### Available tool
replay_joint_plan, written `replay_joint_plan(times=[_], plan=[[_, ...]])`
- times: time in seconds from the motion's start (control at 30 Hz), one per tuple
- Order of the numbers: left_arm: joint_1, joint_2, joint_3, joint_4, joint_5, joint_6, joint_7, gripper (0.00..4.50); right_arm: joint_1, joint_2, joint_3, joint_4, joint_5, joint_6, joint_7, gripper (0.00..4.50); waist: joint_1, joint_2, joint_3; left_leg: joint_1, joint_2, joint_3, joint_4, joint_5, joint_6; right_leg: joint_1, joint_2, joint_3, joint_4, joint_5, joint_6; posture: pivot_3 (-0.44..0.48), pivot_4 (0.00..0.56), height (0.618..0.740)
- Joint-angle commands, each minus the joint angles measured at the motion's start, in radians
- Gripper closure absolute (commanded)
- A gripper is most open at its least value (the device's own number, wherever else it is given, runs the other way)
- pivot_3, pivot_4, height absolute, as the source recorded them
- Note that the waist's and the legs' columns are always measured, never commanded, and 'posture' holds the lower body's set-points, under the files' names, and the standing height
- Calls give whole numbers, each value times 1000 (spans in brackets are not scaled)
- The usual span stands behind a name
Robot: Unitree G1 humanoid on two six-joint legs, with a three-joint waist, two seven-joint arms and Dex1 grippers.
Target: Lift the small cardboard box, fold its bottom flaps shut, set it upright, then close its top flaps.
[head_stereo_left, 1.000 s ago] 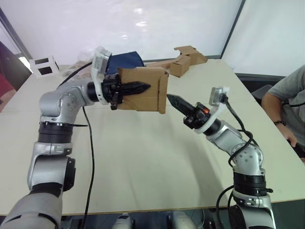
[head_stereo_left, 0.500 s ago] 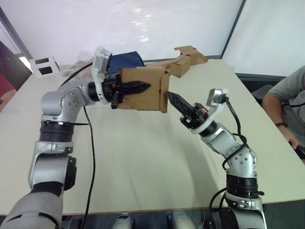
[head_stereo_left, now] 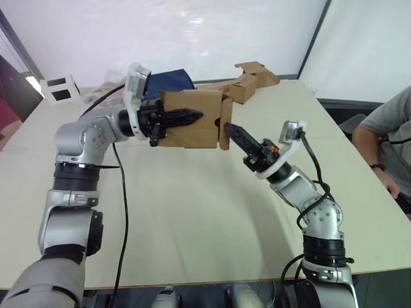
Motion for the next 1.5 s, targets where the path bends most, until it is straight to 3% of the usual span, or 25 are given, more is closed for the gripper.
replay_joint_plan(times=[0.03,1.1,1.5], plan=[[-15,3,17,-43,-21,3,-6,4500,-24,10,-9,-16,14,-16,2,3122,0,0,0,0,0,0,0,0,0,0,0,0,0,0,0,0,150,740],[-46,-63,37,43,5,-71,48,4500,11,183,91,-101,60,-9,-76,3122,0,0,0,0,0,0,0,0,0,0,0,0,0,0,0,0,150,740],[-49,-53,43,57,11,-80,44,4500,72,109,80,-118,62,10,-60,3122,-1,0,0,0,0,0,0,0,0,0,0,0,0,0,0,0,150,740]])
